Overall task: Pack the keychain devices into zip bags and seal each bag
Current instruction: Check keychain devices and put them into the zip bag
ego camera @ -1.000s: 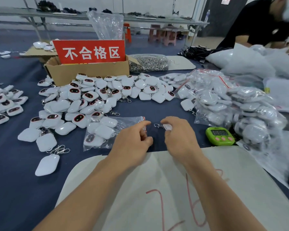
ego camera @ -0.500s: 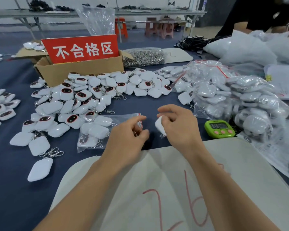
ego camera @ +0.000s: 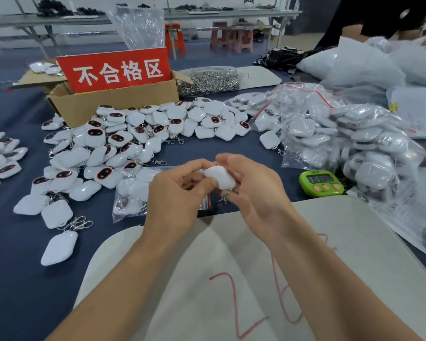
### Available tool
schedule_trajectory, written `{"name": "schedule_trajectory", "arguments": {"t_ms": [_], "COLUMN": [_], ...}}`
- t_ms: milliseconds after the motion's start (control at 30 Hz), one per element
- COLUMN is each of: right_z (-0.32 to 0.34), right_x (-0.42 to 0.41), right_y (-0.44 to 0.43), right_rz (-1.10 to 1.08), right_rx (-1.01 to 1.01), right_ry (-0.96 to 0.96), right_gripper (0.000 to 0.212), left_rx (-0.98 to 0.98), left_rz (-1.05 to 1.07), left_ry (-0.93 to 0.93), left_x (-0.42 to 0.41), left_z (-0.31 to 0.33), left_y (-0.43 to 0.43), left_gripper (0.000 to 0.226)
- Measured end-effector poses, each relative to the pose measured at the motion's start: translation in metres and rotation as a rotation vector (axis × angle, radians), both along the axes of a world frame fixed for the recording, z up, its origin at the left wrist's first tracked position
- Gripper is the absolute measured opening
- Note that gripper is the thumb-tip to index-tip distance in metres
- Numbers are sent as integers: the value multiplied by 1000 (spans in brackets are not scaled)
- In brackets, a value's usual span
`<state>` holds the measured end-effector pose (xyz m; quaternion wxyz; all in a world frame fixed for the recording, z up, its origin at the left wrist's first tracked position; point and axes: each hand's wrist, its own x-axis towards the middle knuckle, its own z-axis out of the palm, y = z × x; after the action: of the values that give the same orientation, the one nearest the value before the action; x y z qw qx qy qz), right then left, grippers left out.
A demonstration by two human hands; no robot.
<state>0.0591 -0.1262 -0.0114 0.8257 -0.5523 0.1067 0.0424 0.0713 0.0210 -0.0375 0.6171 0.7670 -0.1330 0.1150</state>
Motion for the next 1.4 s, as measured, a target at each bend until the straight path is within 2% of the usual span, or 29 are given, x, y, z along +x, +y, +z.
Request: {"name": "schedule_trajectory", "arguments": {"t_ms": [133, 233, 300, 367, 500, 700, 967, 1167, 1267, 1400], "right_z": [-1, 0, -2, -4, -5, -3, -5, -6, -7, -8], "right_x": [-2, 0, -1, -2, 1, 0, 1, -1, 0, -1], "right_y": [-2, -9, -9, -4, -1, -4, -5, -2, 1, 2], "right_rz": [197, 247, 220, 151, 24, 128, 69, 114, 112, 140], "right_rx": [-47, -317, -410, -413, -347, -119, -211, -232, -280, -304], "right_ry": [21, -75, -107, -123, -105, -50, -64, -96, -107, -119], "right_gripper": [28, 23, 21, 22, 17, 10, 14, 13, 10, 12], "left_rx": [-18, 80, 74, 41, 3, -35, -25, -62, -79, -74], "left_rz": [69, 219, 233, 180, 71, 29, -12, 67, 118, 129], "left_ry": [3, -81, -59, -30, -4, -3, -38, 57, 106, 92], "left_x": [2, 0, 0, 0, -4, -1, 0, 0, 2, 3], "left_z": [-3, -3, 0, 2, 6, 4, 4, 3, 2, 3], "left_y": [3, 3, 1, 0, -4, -2, -3, -2, -3, -3], "left_gripper": [25, 23, 19, 15, 25, 34, 40, 16, 19, 10]}}
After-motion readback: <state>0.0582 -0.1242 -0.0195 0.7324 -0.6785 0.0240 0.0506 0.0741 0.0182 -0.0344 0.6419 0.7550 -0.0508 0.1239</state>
